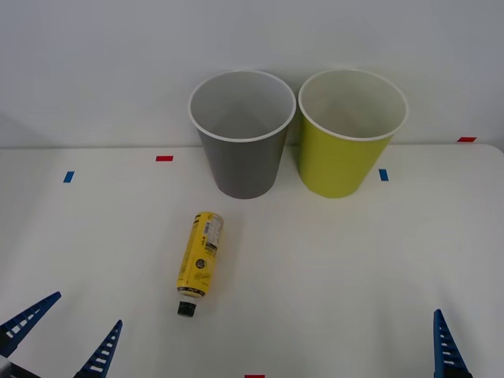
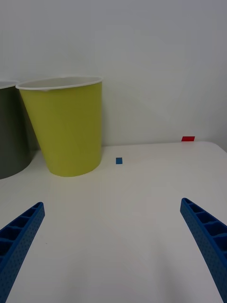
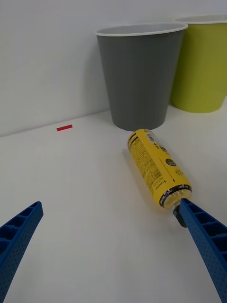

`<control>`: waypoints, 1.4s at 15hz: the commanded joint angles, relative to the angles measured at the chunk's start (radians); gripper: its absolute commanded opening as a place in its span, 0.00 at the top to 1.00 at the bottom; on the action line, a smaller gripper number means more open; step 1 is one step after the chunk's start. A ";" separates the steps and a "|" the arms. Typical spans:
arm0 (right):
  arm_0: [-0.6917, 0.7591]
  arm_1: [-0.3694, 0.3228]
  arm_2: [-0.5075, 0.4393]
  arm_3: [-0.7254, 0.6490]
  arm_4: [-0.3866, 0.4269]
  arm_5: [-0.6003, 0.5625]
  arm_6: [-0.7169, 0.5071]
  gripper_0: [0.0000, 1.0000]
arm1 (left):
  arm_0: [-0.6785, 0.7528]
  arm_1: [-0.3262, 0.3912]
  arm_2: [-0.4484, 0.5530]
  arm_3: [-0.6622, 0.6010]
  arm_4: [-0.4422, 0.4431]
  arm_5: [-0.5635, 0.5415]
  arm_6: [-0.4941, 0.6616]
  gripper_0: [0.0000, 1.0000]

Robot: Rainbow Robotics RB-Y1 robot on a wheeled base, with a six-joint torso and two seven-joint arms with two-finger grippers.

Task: Put cans in the gray bin and PET bottles in the light green bin.

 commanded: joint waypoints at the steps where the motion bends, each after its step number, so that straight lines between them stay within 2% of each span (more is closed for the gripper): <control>1: 0.000 0.000 0.000 0.000 0.000 0.000 0.000 0.00 | -0.026 0.013 0.002 -0.063 0.016 0.125 0.010 0.00; 7: 0.000 0.000 0.000 0.000 0.000 0.000 0.000 0.00 | -0.112 -0.003 0.096 -0.155 0.047 0.475 0.053 0.00; 10: 0.000 0.000 0.000 0.000 0.000 0.000 0.000 0.00 | -0.183 -0.043 0.132 -0.155 0.048 0.602 0.067 0.00; 14: 0.000 0.000 0.000 0.000 0.000 0.000 0.000 0.00 | -0.238 -0.033 0.172 -0.154 0.048 0.696 0.091 0.00; 17: 0.000 0.000 0.000 0.000 0.000 0.000 0.000 0.00 | -0.333 -0.051 0.174 -0.155 0.050 0.857 0.125 0.00; 19: 0.000 0.000 0.000 0.000 0.000 0.000 0.000 0.00 | -0.404 -0.059 0.175 -0.155 0.056 0.986 0.226 0.00; 21: 0.000 0.000 0.000 0.000 0.000 0.000 0.000 0.00 | -0.474 -0.060 0.174 -0.157 0.062 1.106 0.274 0.00</control>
